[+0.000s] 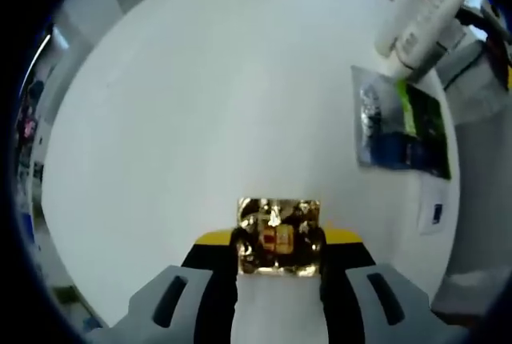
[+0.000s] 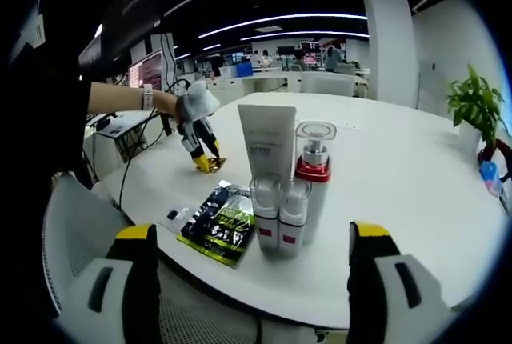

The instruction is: Arrange the skincare products in the storage area until every visible bottle or jar stands upright without overlapping.

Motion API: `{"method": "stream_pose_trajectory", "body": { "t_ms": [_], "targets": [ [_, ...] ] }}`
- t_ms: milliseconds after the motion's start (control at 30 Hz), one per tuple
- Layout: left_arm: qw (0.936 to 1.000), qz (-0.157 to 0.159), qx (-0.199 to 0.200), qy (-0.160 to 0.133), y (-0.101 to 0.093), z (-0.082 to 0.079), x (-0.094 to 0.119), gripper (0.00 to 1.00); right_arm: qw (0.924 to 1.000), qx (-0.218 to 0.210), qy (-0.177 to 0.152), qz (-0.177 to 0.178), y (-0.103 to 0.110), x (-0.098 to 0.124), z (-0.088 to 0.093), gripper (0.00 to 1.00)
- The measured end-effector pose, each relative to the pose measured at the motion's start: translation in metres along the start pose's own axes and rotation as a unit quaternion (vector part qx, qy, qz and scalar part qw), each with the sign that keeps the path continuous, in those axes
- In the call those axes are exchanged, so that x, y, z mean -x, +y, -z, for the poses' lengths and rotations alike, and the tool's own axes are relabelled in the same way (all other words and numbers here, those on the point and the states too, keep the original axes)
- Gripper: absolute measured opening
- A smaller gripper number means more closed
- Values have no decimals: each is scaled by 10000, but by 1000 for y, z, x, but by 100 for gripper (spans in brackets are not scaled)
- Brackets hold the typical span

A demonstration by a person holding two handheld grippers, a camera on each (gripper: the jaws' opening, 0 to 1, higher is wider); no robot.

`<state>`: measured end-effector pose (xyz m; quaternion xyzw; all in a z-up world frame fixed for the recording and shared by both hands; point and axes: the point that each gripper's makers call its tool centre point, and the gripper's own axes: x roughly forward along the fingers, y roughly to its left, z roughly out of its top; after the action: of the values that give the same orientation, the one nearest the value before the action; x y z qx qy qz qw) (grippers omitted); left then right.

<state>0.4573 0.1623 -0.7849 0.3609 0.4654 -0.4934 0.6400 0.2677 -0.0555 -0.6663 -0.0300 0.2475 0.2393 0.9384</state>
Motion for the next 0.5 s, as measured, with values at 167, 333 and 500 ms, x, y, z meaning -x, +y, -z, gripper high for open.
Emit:
{"method": "stream_pose_trajectory", "body": {
  "t_ms": [167,333,500],
  "targets": [
    [10000,-24,85,-34,-6,1,0,36,10000,26,2,-23,1,0,0,100],
    [10000,-24,83,-13,-15,1,0,36,9999,111,69,-89,4,-1,2,100],
    [9999,27,-80,96,-25,1,0,36,9998,148,97,-113,5,-1,2,100]
  ]
}}
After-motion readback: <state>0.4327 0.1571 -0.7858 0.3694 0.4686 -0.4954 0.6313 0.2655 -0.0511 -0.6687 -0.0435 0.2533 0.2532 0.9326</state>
